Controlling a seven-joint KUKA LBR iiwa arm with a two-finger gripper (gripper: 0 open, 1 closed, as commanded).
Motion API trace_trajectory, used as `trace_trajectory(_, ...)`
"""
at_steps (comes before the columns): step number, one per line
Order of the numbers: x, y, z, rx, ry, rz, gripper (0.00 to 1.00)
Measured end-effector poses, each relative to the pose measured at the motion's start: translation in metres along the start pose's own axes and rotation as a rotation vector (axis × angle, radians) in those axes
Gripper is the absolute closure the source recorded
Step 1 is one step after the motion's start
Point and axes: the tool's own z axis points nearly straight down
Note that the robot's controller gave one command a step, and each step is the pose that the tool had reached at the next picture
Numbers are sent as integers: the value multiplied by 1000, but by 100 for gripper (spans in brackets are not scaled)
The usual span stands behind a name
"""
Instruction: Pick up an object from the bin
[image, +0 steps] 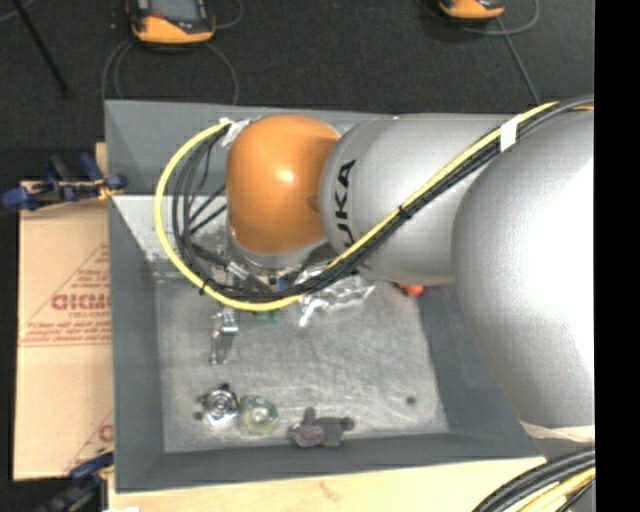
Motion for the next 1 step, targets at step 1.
trace_trajectory(1,69,-25,102,-1,-9,-325,0)
